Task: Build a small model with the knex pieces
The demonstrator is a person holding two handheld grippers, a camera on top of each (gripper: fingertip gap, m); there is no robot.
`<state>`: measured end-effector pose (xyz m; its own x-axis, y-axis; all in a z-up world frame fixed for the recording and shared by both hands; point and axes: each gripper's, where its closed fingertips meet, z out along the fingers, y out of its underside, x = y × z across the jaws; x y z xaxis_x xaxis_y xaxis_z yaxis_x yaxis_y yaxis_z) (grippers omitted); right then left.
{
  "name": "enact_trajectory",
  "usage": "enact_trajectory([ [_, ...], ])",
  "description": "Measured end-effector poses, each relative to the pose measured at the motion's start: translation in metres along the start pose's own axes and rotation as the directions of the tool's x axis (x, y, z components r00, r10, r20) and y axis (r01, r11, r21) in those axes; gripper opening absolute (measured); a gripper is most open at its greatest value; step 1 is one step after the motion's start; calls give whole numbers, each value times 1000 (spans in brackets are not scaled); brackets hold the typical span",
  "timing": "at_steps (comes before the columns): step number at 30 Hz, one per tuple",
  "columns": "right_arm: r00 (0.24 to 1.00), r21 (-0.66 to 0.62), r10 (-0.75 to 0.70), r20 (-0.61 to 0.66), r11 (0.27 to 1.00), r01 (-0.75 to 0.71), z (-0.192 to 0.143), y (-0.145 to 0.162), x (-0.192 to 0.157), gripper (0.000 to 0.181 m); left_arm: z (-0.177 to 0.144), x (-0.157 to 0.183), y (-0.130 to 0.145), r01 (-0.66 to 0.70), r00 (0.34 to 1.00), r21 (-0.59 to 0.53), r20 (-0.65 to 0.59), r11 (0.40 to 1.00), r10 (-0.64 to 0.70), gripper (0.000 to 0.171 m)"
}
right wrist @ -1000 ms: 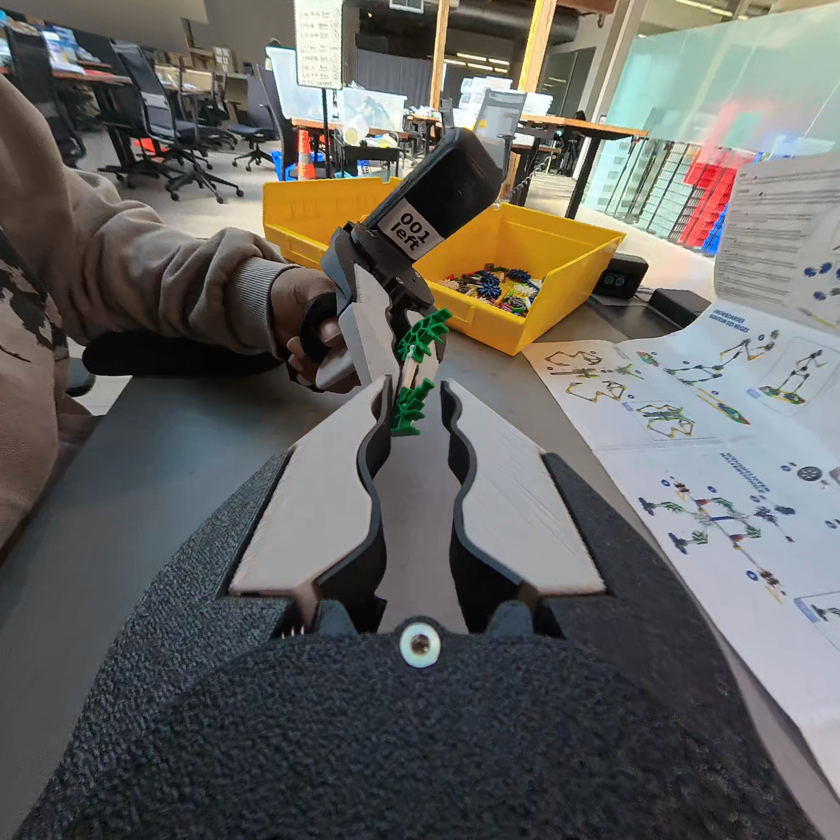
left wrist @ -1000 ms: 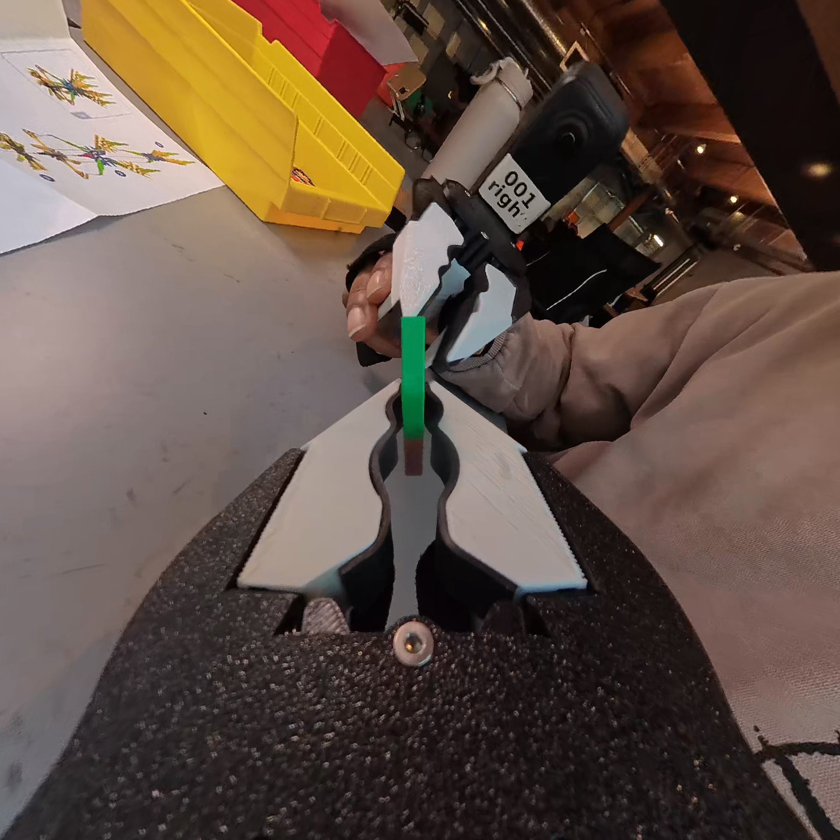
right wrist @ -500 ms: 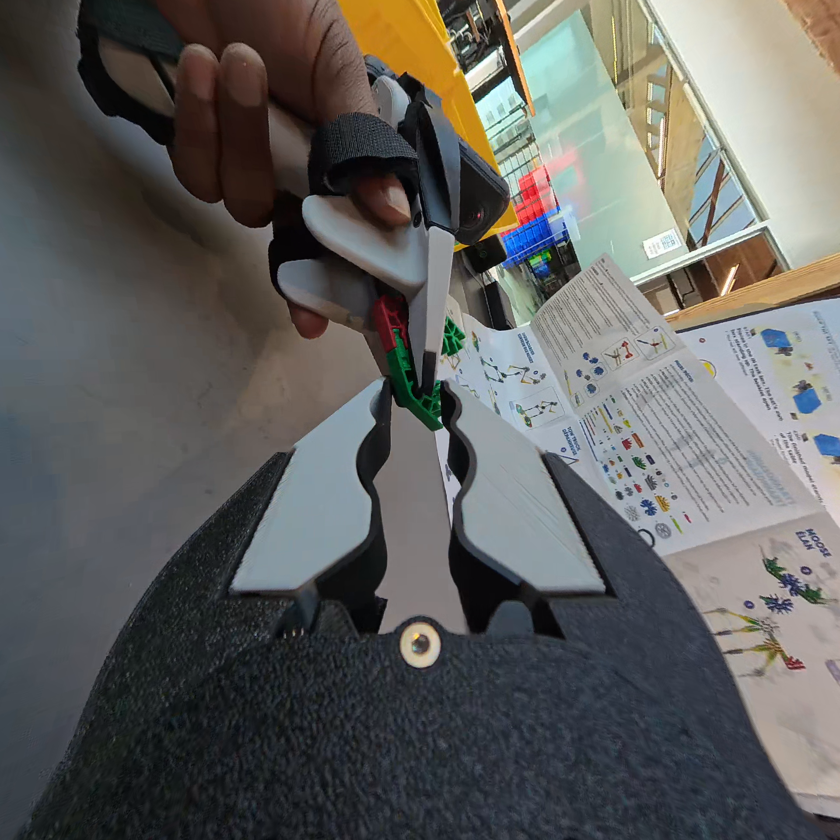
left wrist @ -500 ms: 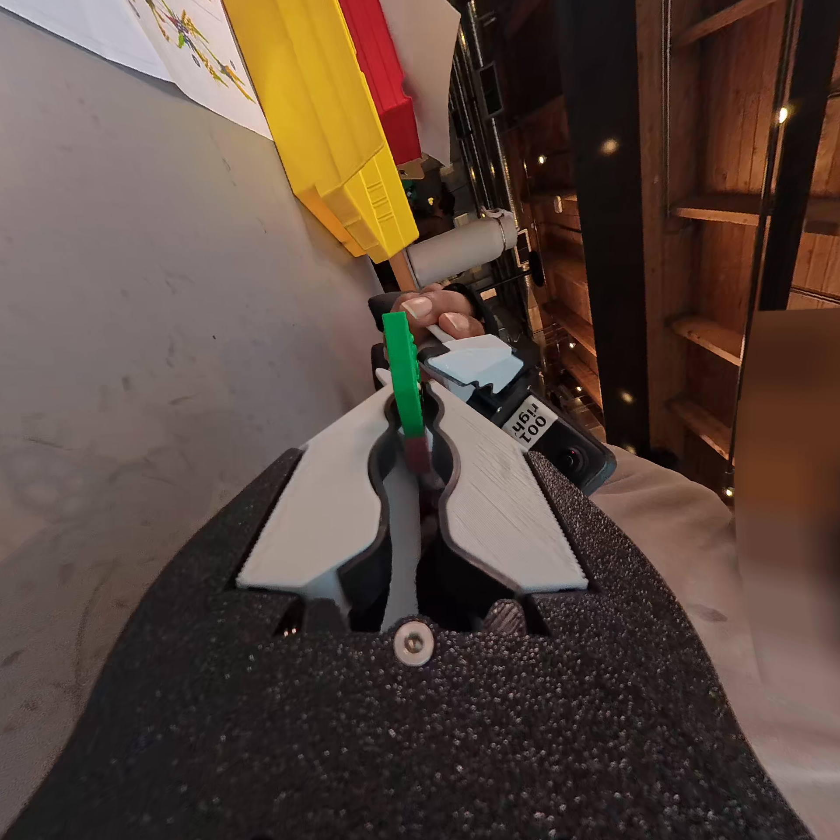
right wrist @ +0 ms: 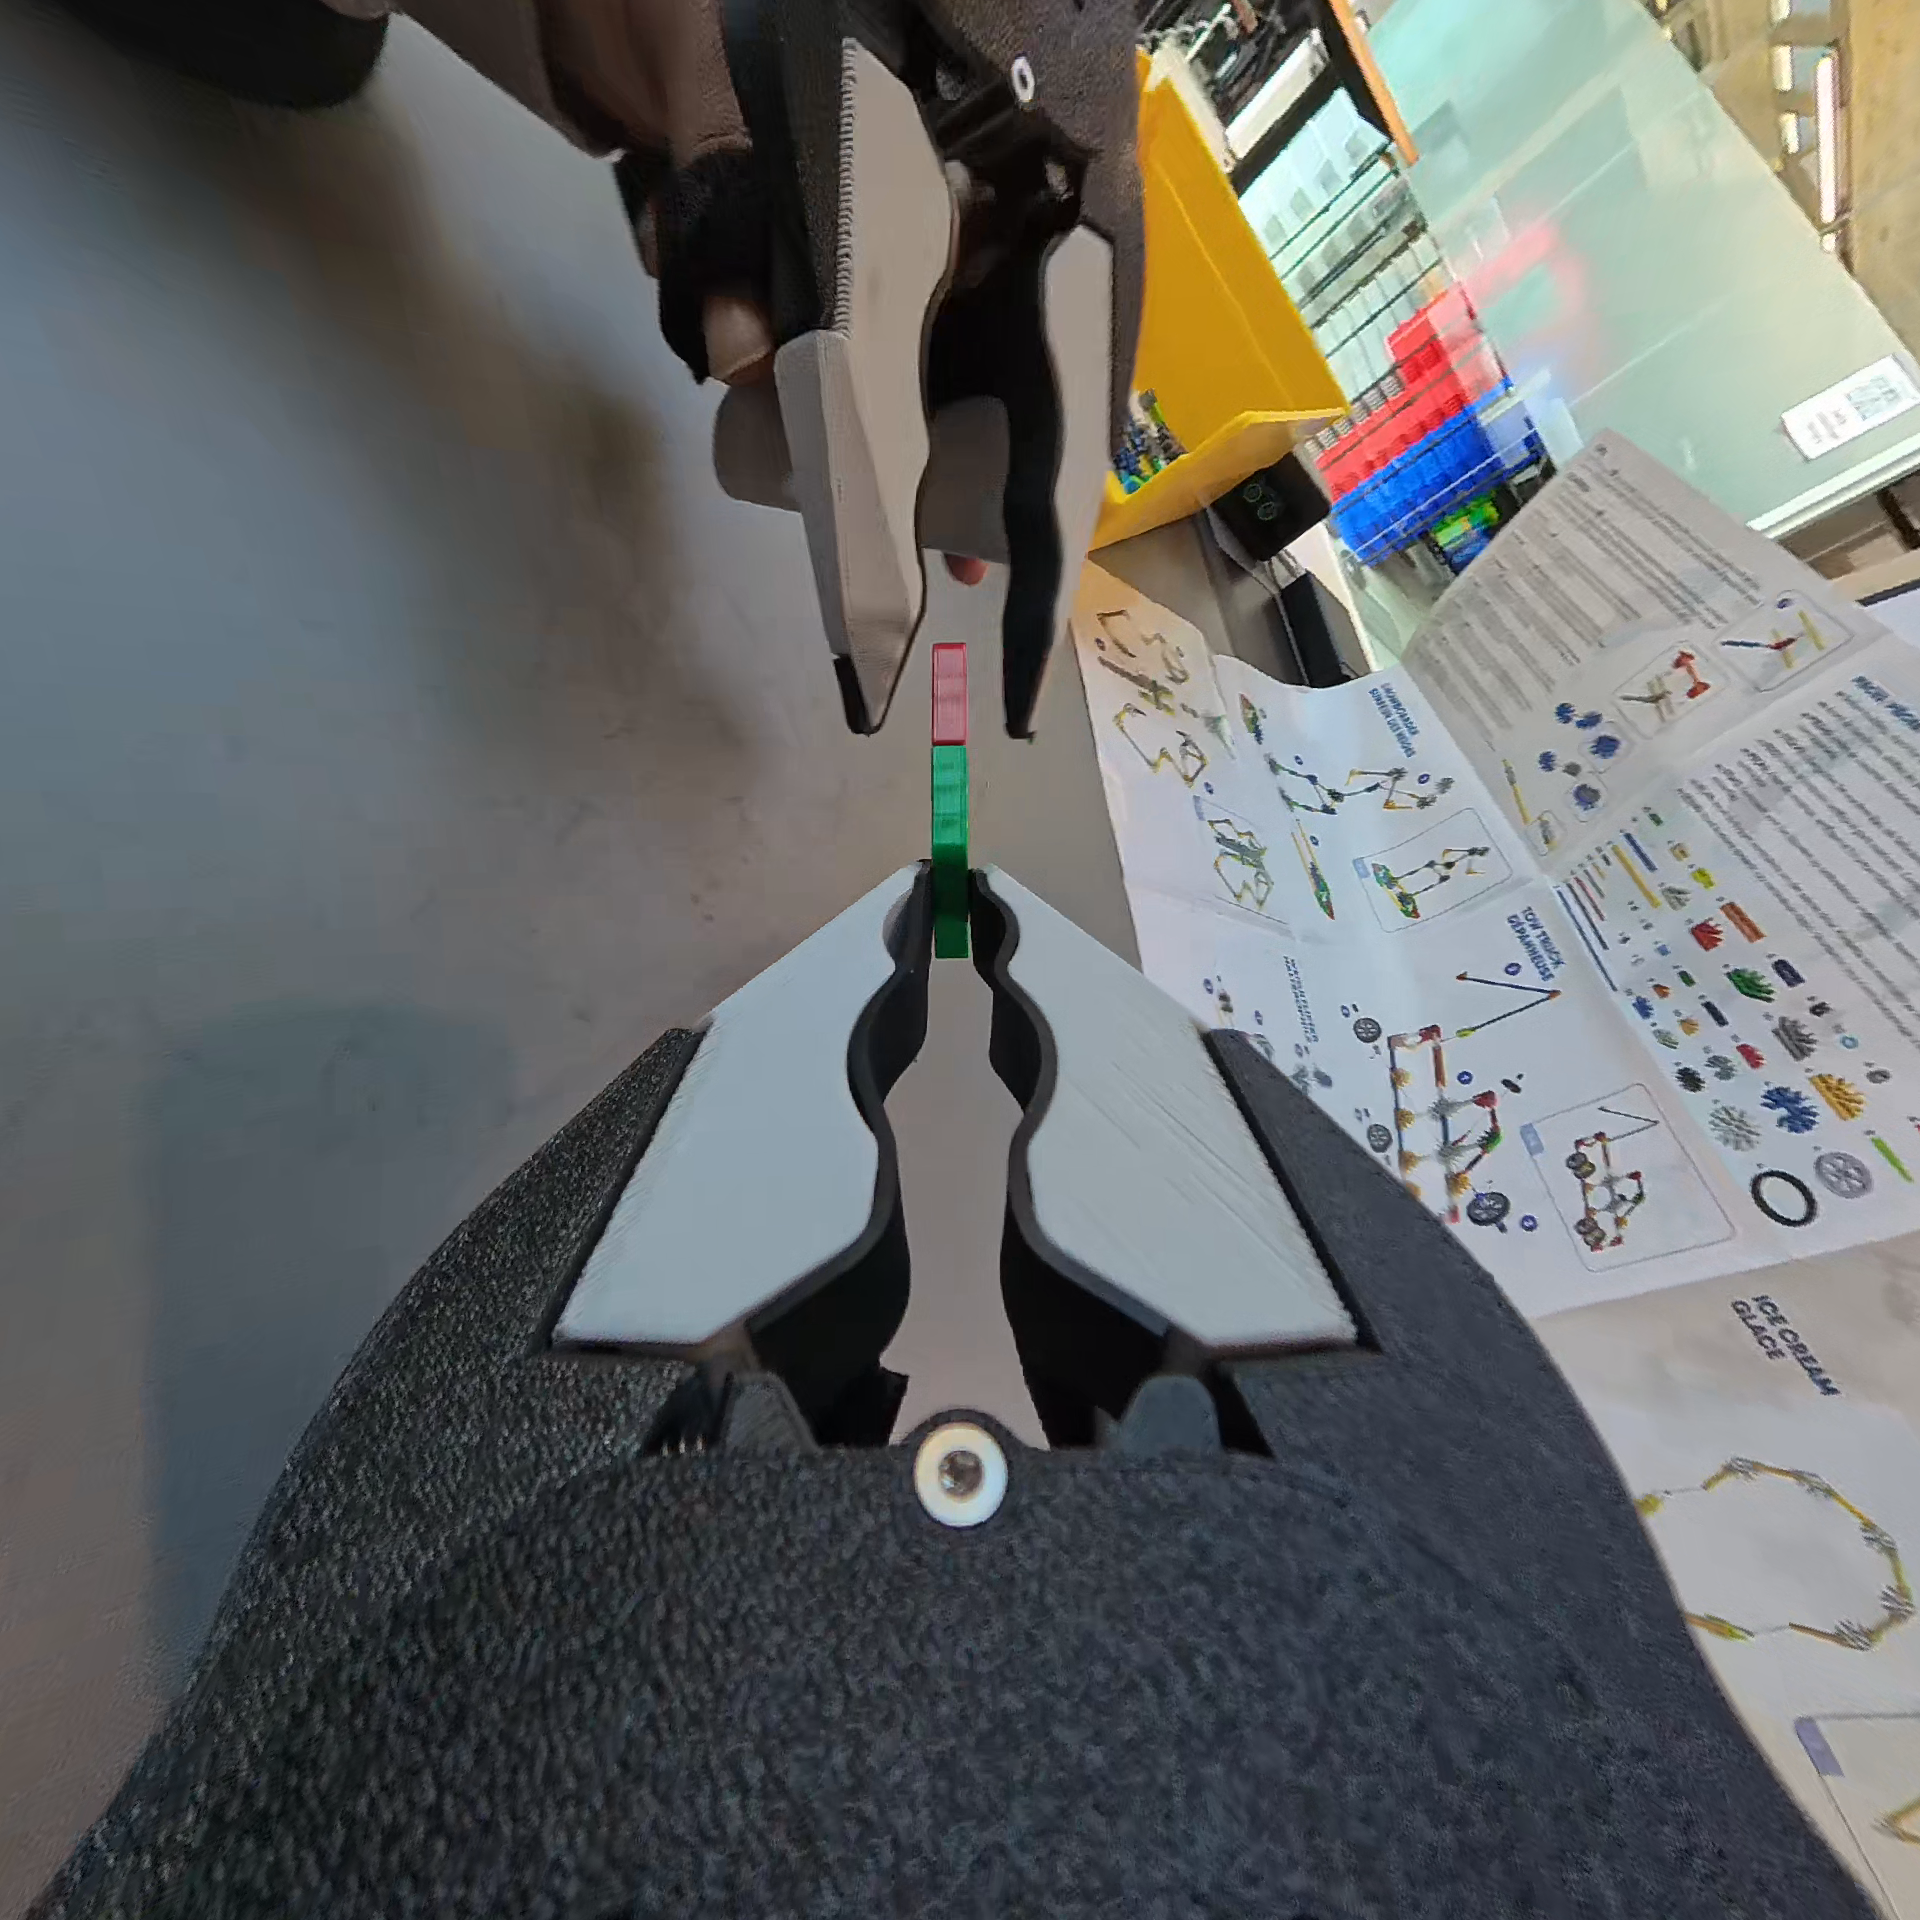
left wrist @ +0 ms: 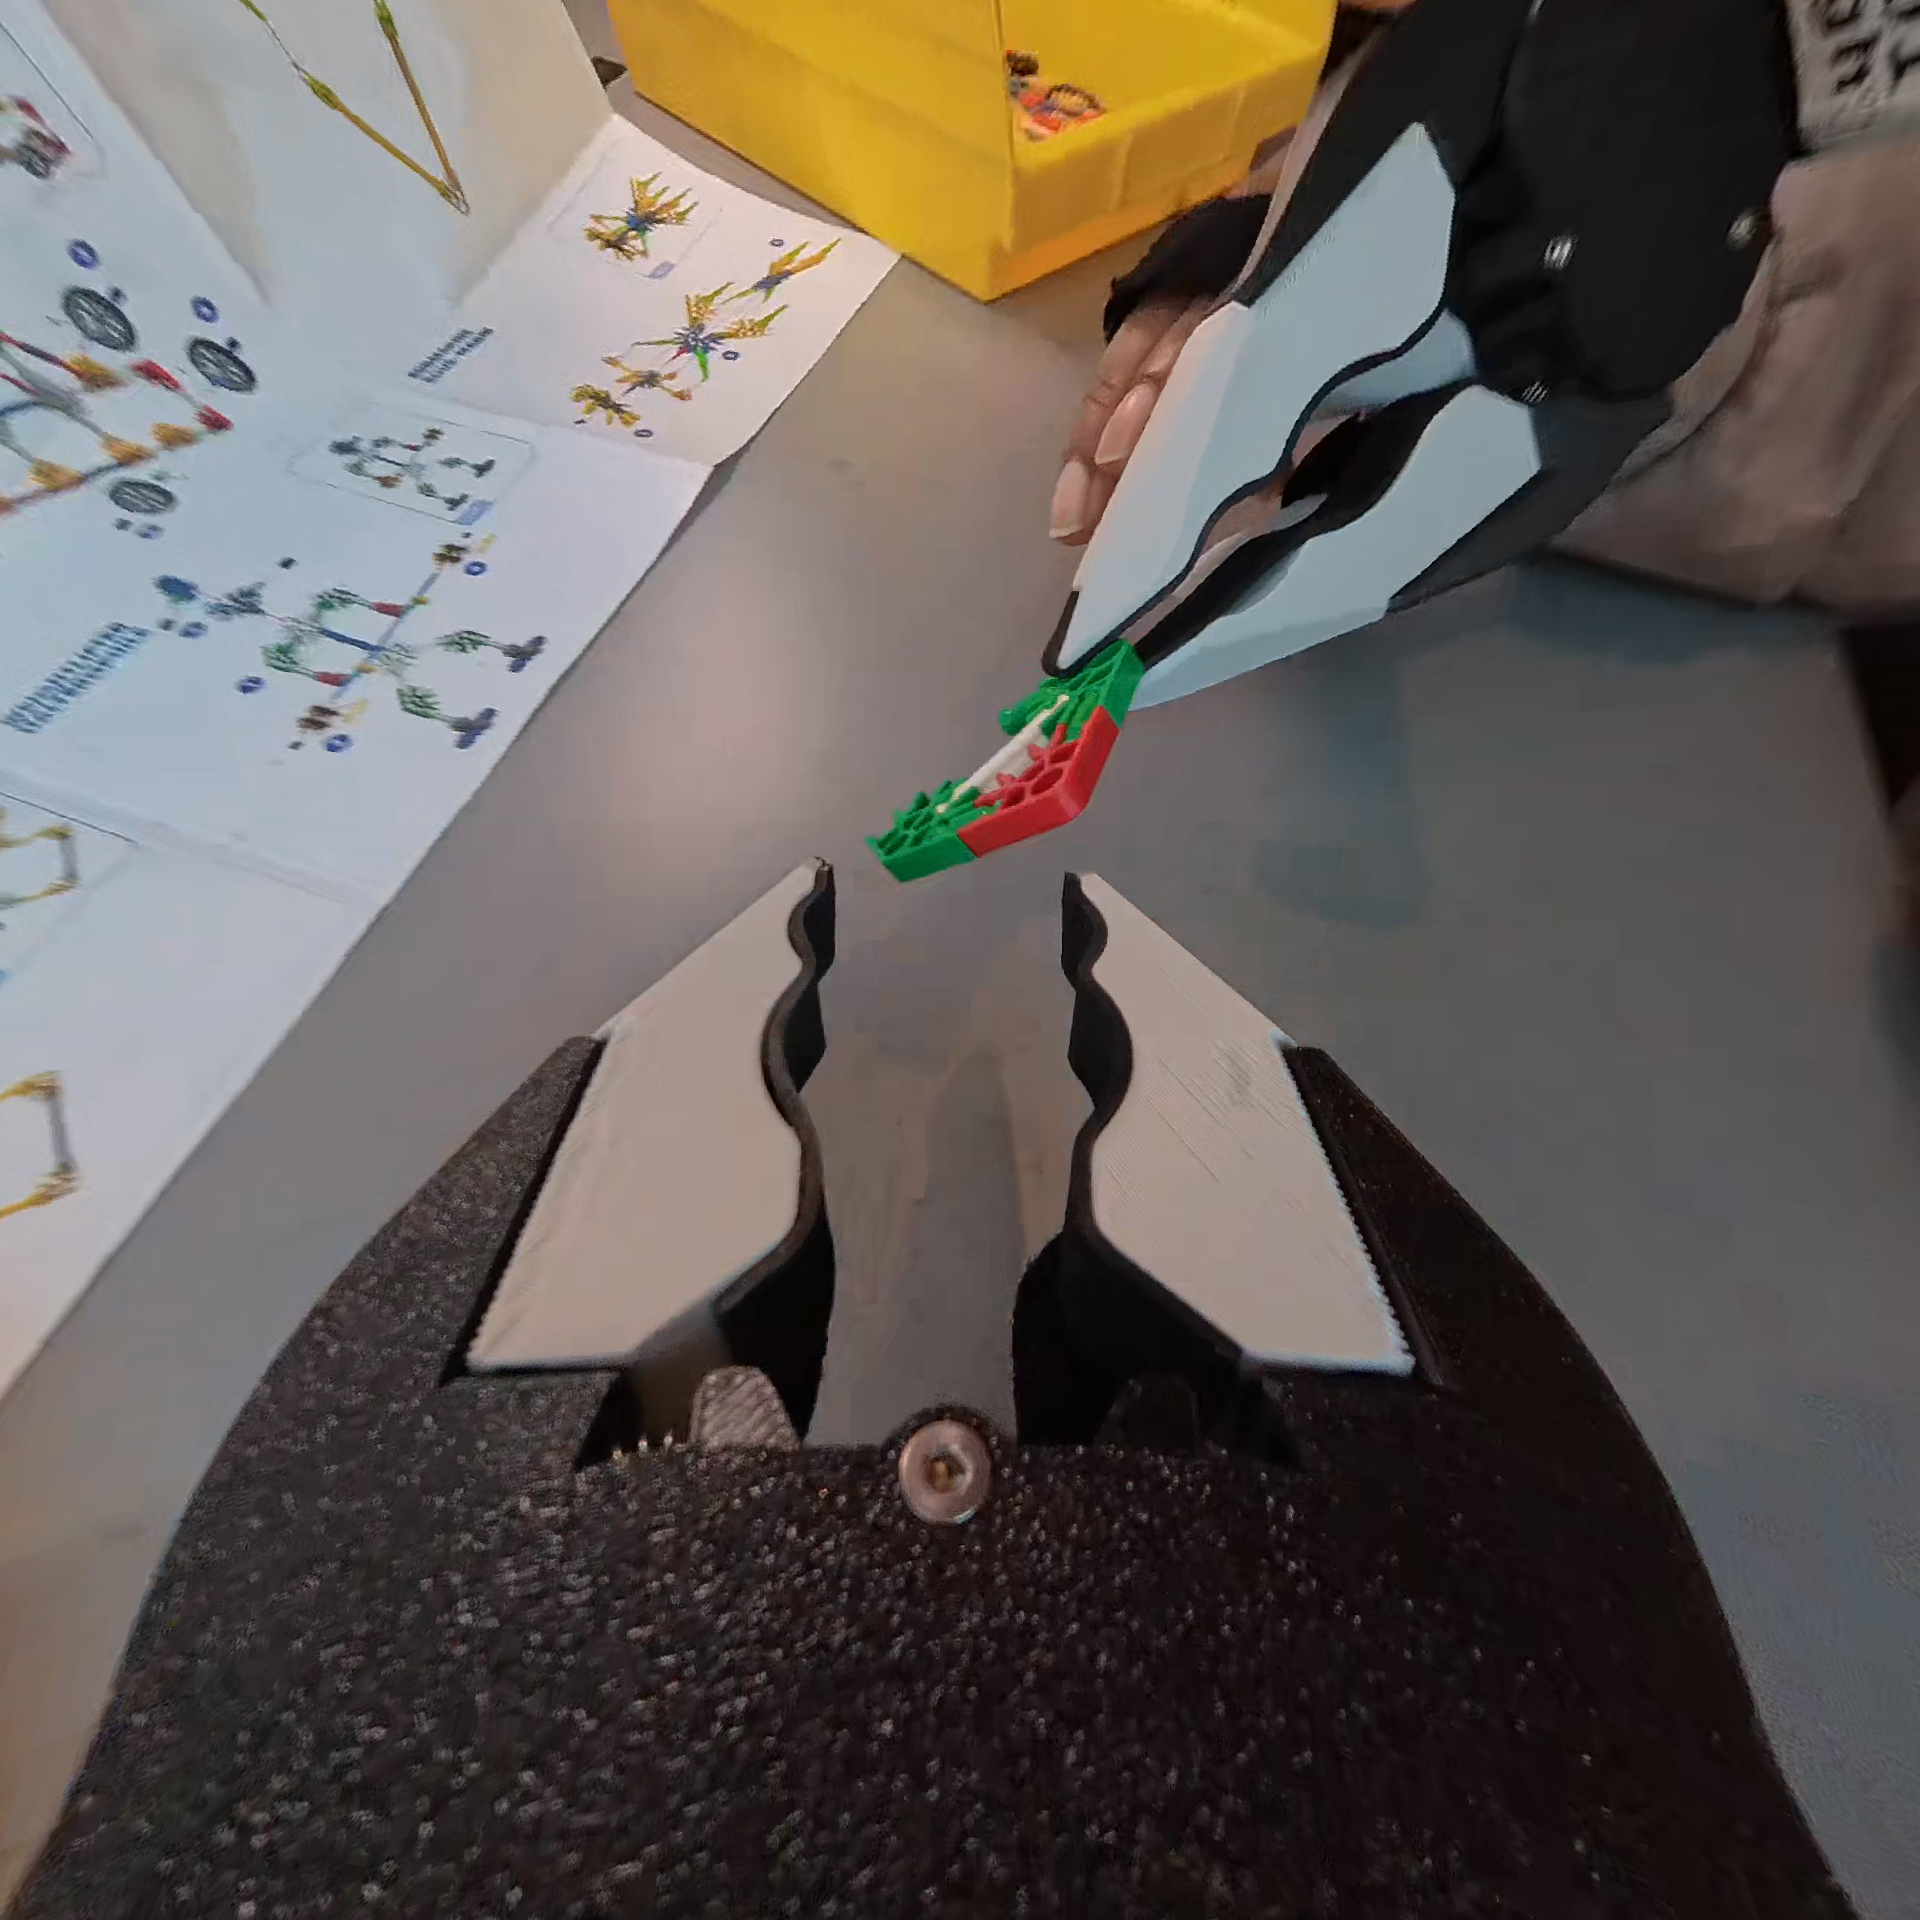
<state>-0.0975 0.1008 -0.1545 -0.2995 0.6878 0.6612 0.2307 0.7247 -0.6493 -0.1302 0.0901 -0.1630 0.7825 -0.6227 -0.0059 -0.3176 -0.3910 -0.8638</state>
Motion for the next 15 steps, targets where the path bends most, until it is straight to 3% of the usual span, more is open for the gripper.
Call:
enact_trajectory([
  [2,999,-18,-9,52,1000,10,3,4,-11,5,2,1,2,-162,984,-22,66,986,164,42],
  [5,995,-51,-11,103,999,16,8,12,-22,5,13,13,14,-343,934,-102,69,934,350,37],
  [8,988,-59,13,155,998,-4,13,13,-34,5,28,27,30,-402,911,-170,20,900,411,31],
  [12,978,-133,-2,210,991,31,15,24,-47,7,33,28,36,-449,884,-219,29,866,466,8],
  [15,977,-152,-25,213,987,58,19,25,-52,10,34,33,39,-448,888,-223,-3,866,459,8],
])
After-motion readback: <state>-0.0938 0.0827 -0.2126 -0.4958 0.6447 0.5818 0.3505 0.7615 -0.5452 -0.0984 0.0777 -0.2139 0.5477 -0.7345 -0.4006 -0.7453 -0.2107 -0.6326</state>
